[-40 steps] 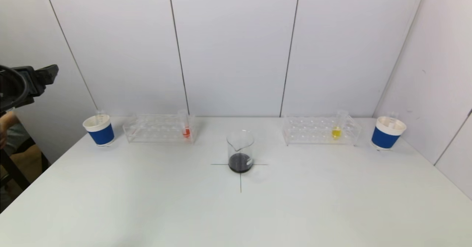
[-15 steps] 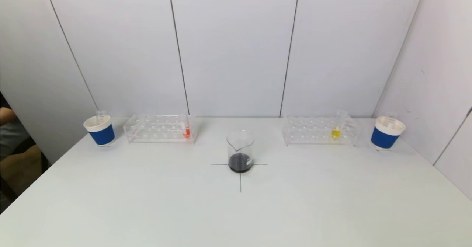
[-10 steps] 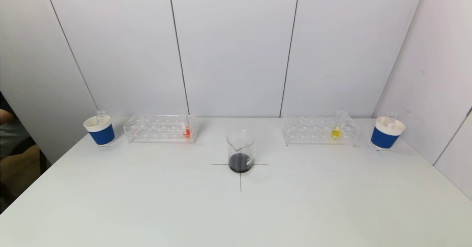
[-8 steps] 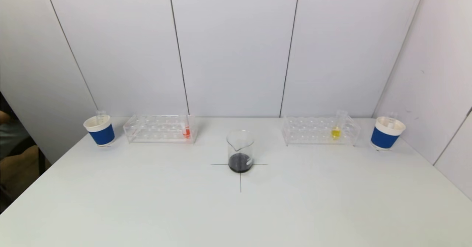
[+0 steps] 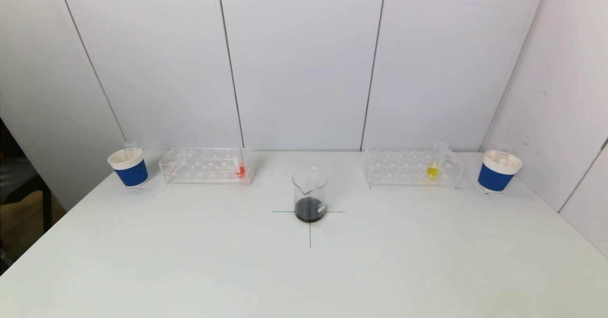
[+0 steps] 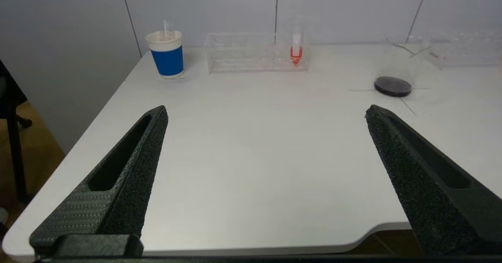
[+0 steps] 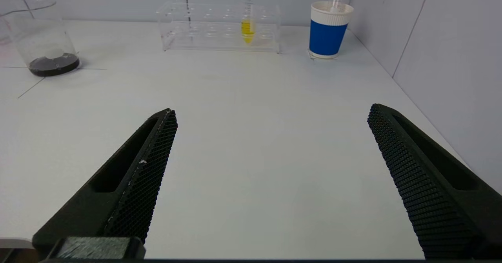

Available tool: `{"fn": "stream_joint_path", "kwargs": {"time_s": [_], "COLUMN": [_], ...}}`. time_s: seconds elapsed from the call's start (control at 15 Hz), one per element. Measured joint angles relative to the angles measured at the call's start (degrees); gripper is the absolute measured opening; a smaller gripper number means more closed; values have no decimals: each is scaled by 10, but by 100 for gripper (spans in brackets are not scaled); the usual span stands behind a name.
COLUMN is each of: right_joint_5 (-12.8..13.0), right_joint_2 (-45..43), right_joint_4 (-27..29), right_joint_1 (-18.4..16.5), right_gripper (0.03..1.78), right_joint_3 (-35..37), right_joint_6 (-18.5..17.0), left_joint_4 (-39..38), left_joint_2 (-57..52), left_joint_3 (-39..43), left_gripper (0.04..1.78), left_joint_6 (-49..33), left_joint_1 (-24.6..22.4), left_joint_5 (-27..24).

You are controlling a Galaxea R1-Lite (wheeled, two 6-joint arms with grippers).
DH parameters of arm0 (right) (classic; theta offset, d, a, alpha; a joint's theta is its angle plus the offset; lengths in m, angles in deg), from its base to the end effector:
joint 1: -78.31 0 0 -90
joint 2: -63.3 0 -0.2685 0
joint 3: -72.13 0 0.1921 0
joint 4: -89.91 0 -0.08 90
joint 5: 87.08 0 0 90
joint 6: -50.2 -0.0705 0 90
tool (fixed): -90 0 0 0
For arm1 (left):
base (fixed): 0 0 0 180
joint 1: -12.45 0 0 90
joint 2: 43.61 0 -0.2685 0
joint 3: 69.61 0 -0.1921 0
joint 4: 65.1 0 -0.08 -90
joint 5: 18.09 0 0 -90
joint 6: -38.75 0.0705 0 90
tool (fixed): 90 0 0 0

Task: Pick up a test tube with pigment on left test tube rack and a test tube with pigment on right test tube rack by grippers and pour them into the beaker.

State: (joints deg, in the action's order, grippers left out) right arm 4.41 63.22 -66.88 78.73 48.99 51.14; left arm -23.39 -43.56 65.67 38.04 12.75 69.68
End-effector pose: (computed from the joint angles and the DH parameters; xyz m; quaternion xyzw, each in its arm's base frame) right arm 0.0585 -0.0014 0.0754 -0.0082 0.0000 -0.0093 0.9999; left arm 0.0183 -0.0028 0.1431 -0.0058 -0.0257 -0.0222 0.9994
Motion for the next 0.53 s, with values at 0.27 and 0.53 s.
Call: {"fn": "stream_joint_path", "kwargs": {"time_s": [0.27,0.53], "right_joint_5": [0,0], "right_joint_2": [0,0], "right_joint_4": [0,0], "right_joint_1": [0,0], "right_gripper": [177,177], "right_joint_3": [0,0], "right_joint_6": [0,0], "left_joint_4": [-91,-189], "left_joint_2": [0,0], "left_joint_3": [122,207], "left_gripper": [176,176], "left_joint_6": [16,38], "left_joint_1": [0,0], "left_joint_5": [1,2]}}
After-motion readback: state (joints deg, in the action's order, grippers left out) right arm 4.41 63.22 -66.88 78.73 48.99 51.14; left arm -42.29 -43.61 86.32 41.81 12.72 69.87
